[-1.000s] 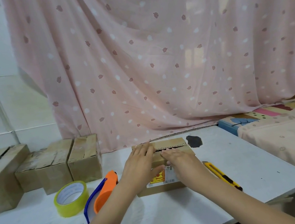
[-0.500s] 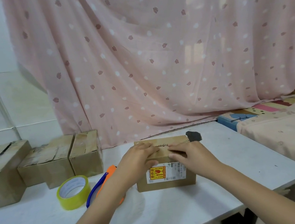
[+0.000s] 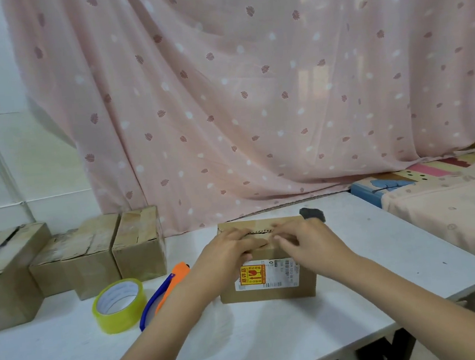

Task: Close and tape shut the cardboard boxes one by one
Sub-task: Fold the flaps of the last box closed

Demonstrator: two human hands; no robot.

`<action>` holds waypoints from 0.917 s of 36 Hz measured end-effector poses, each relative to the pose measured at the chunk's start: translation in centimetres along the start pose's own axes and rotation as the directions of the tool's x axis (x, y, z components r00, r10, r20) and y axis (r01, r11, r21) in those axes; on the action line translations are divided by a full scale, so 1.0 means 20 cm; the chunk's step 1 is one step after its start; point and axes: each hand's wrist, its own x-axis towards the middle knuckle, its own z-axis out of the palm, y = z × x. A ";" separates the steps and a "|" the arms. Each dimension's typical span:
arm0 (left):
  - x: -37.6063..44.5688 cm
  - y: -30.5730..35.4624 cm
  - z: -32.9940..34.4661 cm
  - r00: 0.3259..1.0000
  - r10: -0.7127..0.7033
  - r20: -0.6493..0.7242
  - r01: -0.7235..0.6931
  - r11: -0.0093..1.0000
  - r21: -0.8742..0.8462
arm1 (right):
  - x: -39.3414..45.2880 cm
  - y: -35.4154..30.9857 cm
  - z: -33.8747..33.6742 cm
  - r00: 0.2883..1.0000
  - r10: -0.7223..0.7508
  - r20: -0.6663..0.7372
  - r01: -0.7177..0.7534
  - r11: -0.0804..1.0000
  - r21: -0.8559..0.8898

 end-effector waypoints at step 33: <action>-0.05 -0.13 -0.10 0.991 -0.036 -0.132 -0.006 0.954 -0.301 | -0.04 -0.14 0.05 0.965 0.022 0.260 0.011 0.992 -0.122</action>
